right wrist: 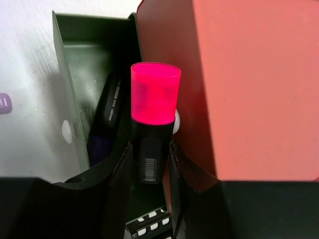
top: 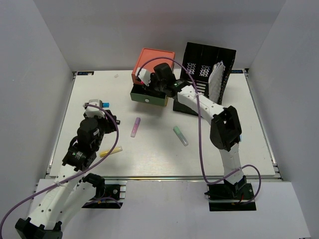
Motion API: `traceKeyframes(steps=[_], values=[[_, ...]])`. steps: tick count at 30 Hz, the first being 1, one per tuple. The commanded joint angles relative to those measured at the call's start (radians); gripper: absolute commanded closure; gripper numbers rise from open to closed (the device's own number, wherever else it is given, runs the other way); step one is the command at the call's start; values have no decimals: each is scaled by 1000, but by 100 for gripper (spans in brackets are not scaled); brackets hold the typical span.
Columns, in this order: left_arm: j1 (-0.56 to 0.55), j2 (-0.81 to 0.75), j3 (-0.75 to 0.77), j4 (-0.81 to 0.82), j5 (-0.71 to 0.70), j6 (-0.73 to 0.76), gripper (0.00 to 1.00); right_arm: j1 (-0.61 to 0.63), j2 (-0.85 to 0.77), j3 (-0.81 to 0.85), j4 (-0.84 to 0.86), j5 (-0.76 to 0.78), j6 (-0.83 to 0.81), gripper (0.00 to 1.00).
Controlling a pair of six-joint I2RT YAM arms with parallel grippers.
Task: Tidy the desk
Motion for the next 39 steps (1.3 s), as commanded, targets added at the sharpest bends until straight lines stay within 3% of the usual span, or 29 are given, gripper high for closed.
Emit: traceKeyframes(steps=[1, 2, 3, 4, 7, 10, 13, 15, 18, 19, 20, 22, 25, 27, 28, 29, 30, 31, 33, 36, 39], values=[[4, -6, 3, -2, -10, 9, 32, 2, -11, 56, 54, 83, -24, 100], [4, -8, 3, 1, -8, 9, 32, 2, -9, 55, 32, 78, -20, 100], [4, -8, 3, 0, -8, 9, 32, 4, -11, 56, 22, 71, -10, 94], [4, -8, 3, 1, -8, 10, 32, 4, -12, 58, 8, 63, -4, 80], [4, -12, 3, 0, -6, 10, 32, 5, -23, 58, -32, 54, 26, 54], [4, -14, 1, 1, -8, 9, 32, 10, -40, 61, -72, 35, 55, 46], [4, -12, 1, 1, -6, 6, 32, 8, -55, 72, -119, -6, 92, 44], [4, -9, 0, 1, -8, 6, 32, 8, -72, 81, -153, -21, 112, 46], [4, 2, -2, 1, -8, 1, 41, 2, -130, 73, -179, -82, 166, 67], [4, 6, -4, 3, -5, 0, 60, 4, -149, 61, -202, -109, 187, 89], [4, 12, -4, 3, -5, -2, 70, -7, -208, 41, -212, -183, 222, 98], [4, 35, -2, 3, -14, -13, 90, -11, -337, -75, -224, -286, 261, 100], [4, 95, 3, -5, -31, -34, 96, -33, -518, -307, -216, -490, 329, 100], [13, 181, 13, -13, -54, -56, 93, -53, -609, -507, -192, -599, 378, 95], [13, 219, 38, -31, -54, -59, 90, -62, -693, -572, -167, -632, 384, 86], [41, 259, 55, -45, -42, -66, 79, -80, -730, -633, -163, -684, 367, 77], [52, 341, 71, -62, -36, -69, 75, -97, -767, -737, -160, -704, 353, 57], [64, 379, 108, -89, -31, -71, 69, -109, -822, -785, -161, -721, 338, 48], [104, 457, 148, -114, -26, -75, 58, -143, -885, -906, -167, -756, 294, 39], [177, 515, 237, -135, 1, -74, 44, -180, -930, -1019, -115, -851, 283, 36], [265, 639, 344, -204, 82, -71, 35, -200, -963, -999, -195, -897, 234, 36]])
